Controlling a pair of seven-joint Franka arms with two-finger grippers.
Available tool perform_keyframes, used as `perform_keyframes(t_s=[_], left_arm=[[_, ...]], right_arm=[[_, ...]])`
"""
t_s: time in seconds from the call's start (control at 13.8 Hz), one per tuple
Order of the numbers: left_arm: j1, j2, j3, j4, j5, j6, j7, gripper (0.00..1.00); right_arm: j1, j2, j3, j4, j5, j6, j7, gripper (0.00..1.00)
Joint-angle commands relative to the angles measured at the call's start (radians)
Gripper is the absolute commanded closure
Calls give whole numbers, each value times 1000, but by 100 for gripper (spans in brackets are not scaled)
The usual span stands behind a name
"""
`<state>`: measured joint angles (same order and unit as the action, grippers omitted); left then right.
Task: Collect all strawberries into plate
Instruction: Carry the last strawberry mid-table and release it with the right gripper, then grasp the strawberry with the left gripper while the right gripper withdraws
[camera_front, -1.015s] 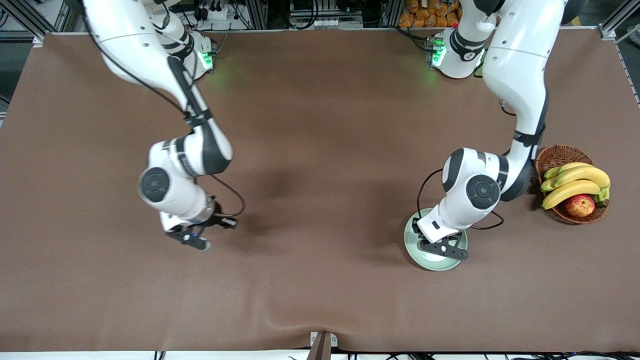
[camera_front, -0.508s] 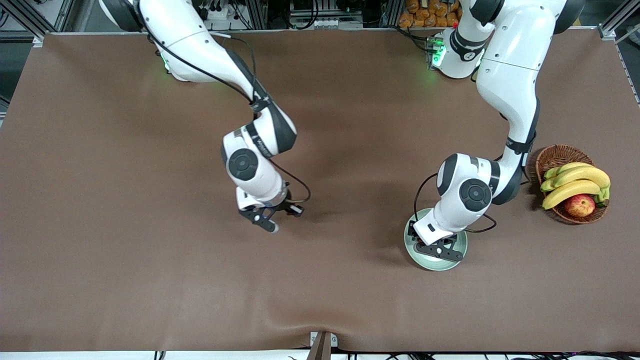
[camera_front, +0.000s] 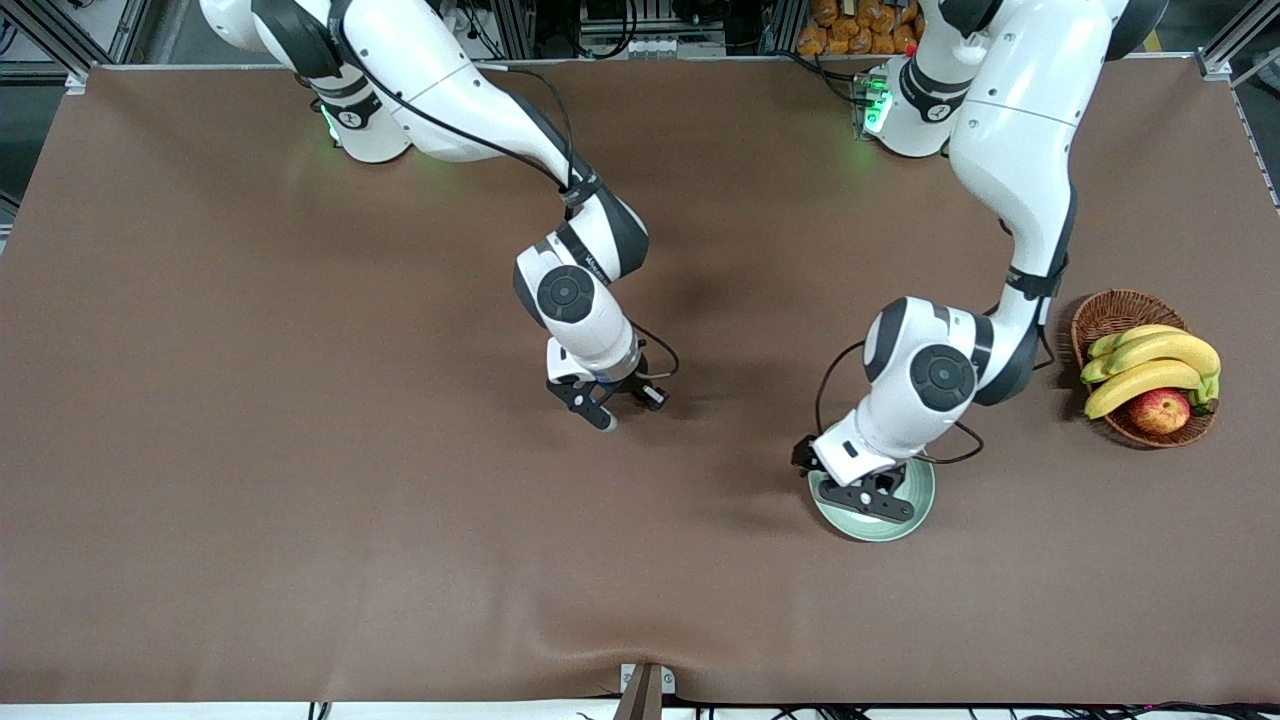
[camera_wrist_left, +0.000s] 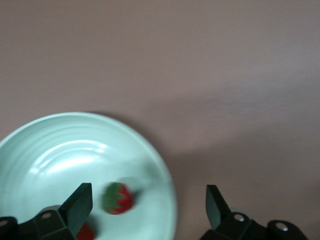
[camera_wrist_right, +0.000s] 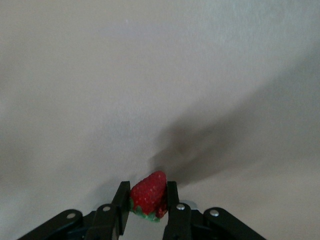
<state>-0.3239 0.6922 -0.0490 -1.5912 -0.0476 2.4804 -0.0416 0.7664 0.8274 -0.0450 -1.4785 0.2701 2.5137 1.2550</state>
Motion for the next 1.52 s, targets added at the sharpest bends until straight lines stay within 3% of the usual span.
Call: perform_keyframes(t_s=[0.0, 0.22, 0.44, 0.73, 0.94, 1.09, 1.45], left_arm=[[-9, -40, -50, -12, 11, -6, -87, 0], [-14, -48, -89, -4, 11, -8, -156, 0], [-39, -46, -146, 13, 14, -6, -275, 0], [-171, 7, -138, 74, 22, -5, -475, 0], [-245, 53, -123, 116, 25, 5, -523, 0], [-291, 72, -95, 116, 93, 6, -526, 0], [-313, 122, -88, 114, 170, 29, -572, 0]], right_arm=[[1, 7, -6, 30, 2, -6, 18, 0], [-54, -27, -10, 30, -5, -50, -44, 0], [-151, -103, -12, 26, -6, -203, -202, 0], [-314, -200, -29, 18, -14, -435, -523, 0], [-400, -275, -39, 7, -83, -550, -656, 0], [-458, -330, -39, 7, -129, -623, -731, 0], [-558, -483, -41, -9, -175, -777, -900, 0]])
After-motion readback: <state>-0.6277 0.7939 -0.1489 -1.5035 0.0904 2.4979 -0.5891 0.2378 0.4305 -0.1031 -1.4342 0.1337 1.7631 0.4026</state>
